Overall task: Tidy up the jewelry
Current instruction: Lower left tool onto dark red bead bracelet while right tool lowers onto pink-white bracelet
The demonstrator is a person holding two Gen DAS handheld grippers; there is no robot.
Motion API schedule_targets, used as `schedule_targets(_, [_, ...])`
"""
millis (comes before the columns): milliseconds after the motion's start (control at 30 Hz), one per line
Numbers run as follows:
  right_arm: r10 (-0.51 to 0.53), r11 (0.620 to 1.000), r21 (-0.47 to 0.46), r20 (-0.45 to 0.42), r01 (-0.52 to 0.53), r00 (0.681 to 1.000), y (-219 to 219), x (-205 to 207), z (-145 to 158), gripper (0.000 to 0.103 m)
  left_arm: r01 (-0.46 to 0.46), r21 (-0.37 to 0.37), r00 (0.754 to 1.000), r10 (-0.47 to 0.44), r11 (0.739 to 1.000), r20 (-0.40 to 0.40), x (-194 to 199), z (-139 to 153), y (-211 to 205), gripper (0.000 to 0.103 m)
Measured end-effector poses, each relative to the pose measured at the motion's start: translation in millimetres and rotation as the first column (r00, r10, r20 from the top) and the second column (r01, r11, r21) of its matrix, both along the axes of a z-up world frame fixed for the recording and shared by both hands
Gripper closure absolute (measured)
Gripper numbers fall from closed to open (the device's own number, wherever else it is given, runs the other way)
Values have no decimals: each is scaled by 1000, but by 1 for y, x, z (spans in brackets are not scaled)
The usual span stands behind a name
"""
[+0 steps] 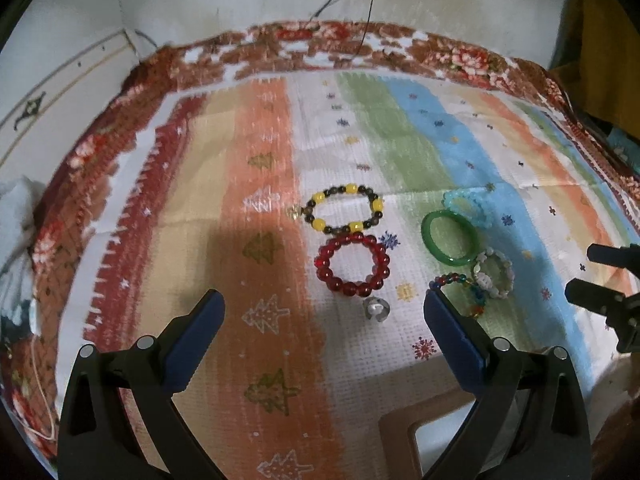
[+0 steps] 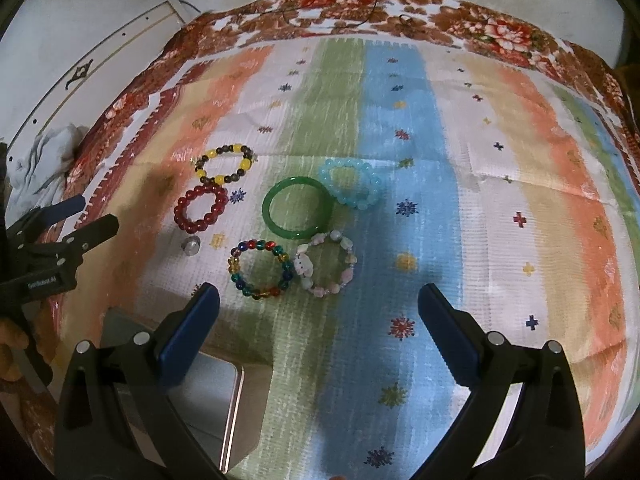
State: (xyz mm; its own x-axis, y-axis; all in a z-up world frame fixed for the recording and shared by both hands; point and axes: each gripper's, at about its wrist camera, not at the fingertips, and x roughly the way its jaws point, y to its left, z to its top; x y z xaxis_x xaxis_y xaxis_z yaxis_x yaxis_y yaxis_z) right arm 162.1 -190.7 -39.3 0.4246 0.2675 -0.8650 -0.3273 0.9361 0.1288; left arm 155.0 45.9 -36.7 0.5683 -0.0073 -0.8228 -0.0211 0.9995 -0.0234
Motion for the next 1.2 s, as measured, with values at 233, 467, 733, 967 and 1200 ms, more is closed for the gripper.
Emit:
schedule_targets(233, [-12, 1000, 4, -87, 13, 996, 0, 18, -17, 5, 2, -46, 997, -6, 999, -83, 18, -16, 5, 6])
schedule_targets(467, [-42, 999, 9, -154, 44, 987, -5, 31, -29, 5, 4, -96, 989, -18, 995, -145, 33, -29, 9, 6])
schedule_targets(733, [-73, 997, -9, -193, 72, 978, -8, 44, -40, 5, -12, -110, 982, -9, 994, -189, 49, -42, 15, 7])
schedule_targets(967, [-111, 993, -61, -207, 100, 972, -11, 52, -51, 6, -41, -114, 975, 15, 993, -220, 62, -57, 24, 9])
schedule_targets(1200, [-113, 992, -81, -226, 97, 967, -8, 61, -60, 10, -36, -98, 973, 13, 995, -229, 70, -61, 21, 13])
